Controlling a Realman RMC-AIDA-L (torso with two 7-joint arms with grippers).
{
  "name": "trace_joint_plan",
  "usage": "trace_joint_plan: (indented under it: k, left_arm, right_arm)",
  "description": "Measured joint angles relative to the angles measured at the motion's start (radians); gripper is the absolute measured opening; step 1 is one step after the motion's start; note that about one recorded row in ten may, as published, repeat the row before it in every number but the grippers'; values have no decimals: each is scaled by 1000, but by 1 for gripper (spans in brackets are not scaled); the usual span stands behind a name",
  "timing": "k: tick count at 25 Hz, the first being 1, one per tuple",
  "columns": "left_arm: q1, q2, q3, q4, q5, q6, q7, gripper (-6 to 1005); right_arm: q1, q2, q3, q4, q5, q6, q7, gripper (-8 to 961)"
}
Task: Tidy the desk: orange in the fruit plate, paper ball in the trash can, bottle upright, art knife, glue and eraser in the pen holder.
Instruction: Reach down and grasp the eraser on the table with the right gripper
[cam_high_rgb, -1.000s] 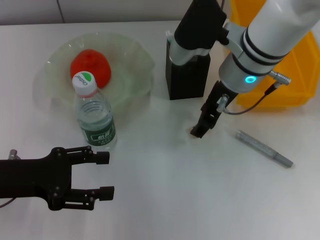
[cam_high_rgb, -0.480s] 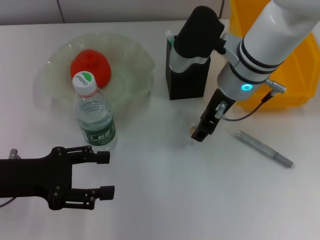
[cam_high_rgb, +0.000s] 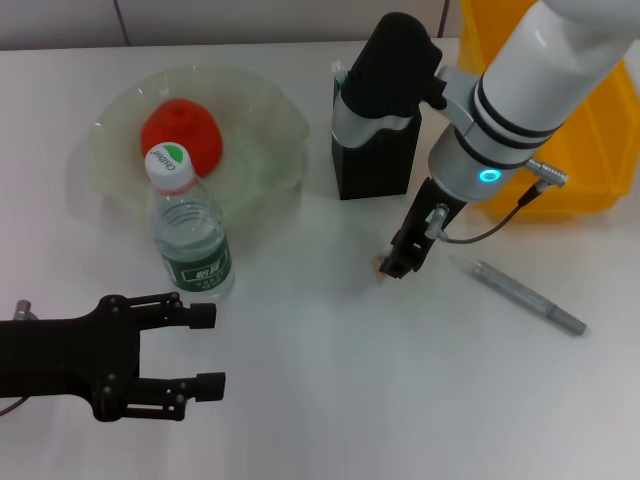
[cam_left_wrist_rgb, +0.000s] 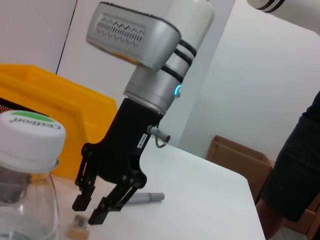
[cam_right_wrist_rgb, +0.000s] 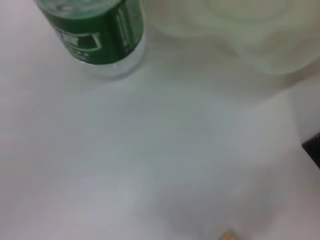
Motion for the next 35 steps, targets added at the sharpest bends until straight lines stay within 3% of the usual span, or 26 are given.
trace_joint_plan:
  k: [7,14,25,32,35]
  left_arm:
    - [2,3,0,0,-1,1,0,836]
    - [2,1,2,0,-1,-1,0,836]
    - [-4,-4,2,0,-1,0,-3,836]
    - [-7,-3,0,0,-1,0,-9,837]
    - [-8,-2,0,0,-1,0,-9,837]
  right_arm:
    - [-60,-7,36,-169,-7,-86,3,282]
    - [-45,-3,25,-127,-18,-68,-67,92]
    - [-11,0,16,-21,-7,8,-132,457]
    - [9,2,1,33,7,39,-143,609]
    - [9,2,-7,39,18,40,-145,609]
